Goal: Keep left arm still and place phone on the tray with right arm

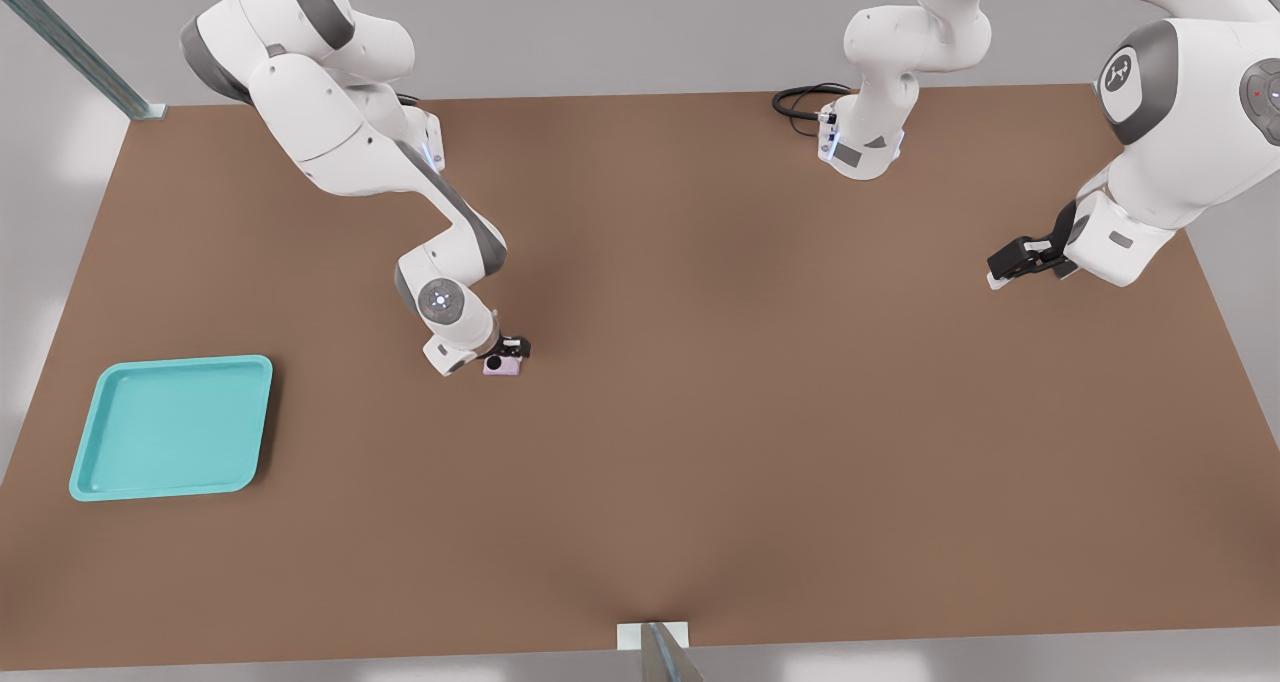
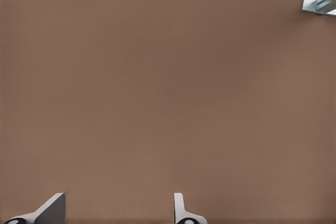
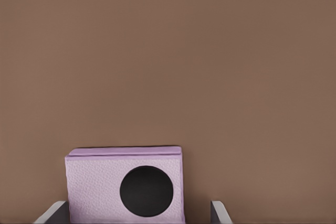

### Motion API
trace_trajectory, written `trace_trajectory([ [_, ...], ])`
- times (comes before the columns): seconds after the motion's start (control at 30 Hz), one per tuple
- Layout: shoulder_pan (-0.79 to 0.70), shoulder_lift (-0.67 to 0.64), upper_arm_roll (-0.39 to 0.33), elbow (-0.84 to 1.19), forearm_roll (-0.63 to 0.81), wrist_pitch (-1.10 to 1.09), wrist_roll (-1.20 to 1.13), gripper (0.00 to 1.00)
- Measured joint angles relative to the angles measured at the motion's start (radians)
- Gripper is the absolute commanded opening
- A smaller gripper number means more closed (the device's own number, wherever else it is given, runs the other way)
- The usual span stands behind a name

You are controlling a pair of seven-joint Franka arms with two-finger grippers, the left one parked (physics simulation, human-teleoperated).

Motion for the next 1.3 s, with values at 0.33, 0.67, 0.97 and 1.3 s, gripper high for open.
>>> trace_trajectory([
  [0.33, 0.008, 0.003, 0.000, -0.010, 0.002, 0.000, -0.010, 0.74],
  [0.67, -0.088, -0.120, -0.008, 0.003, 0.008, -0.032, -0.046, 0.73],
  [0.97, -0.275, -0.177, -0.188, 0.034, 0.015, -0.065, -0.226, 0.73],
  [1.3, -0.401, -0.094, -0.394, 0.191, 0.069, -0.065, -0.605, 0.75],
])
